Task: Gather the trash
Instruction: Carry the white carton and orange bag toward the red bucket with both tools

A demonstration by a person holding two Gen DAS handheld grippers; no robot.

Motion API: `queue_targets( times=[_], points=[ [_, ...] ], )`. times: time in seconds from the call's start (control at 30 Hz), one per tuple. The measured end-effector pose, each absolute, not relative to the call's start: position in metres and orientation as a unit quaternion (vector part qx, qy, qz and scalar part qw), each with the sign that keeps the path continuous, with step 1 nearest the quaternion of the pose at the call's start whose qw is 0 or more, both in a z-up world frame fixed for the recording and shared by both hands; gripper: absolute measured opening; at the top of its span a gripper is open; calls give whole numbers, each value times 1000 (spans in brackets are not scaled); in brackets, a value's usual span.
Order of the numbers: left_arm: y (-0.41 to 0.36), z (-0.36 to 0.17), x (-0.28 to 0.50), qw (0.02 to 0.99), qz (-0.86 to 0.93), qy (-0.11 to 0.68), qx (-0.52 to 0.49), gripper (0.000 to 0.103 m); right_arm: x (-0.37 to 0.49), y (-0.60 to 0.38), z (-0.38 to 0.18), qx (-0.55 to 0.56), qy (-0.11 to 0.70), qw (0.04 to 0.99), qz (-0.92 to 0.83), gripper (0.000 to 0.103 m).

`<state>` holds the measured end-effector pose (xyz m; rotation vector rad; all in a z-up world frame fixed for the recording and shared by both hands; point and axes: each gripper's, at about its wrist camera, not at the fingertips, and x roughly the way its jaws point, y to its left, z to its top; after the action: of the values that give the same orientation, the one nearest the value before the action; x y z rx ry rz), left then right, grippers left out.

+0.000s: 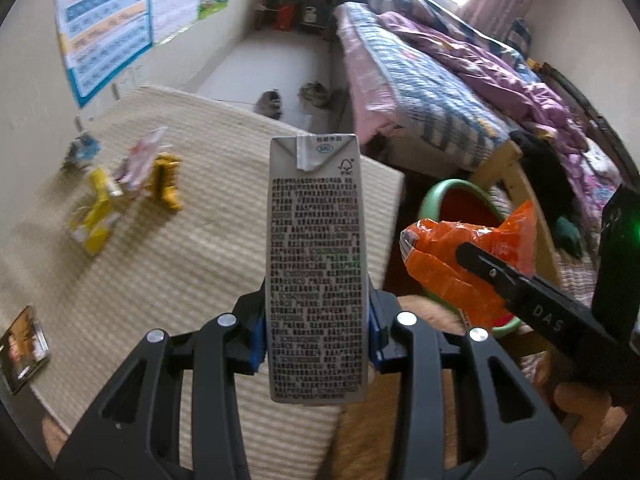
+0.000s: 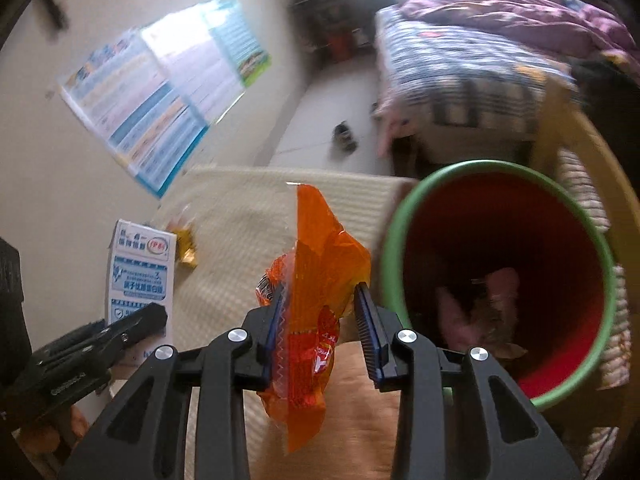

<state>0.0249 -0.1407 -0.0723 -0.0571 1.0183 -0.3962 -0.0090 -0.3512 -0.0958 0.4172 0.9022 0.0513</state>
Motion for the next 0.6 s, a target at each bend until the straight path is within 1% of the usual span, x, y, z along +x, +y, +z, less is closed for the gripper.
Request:
queue_targets(
  times=[0.3, 0.6],
  points=[
    [-202, -65, 24, 847, -243, 472, 8, 36, -27, -416, -104, 240, 428, 870, -51, 33],
    [-241, -68, 23, 838, -266, 474, 31, 36, -43, -442, -113, 262, 427, 862, -74, 33]
  ],
)
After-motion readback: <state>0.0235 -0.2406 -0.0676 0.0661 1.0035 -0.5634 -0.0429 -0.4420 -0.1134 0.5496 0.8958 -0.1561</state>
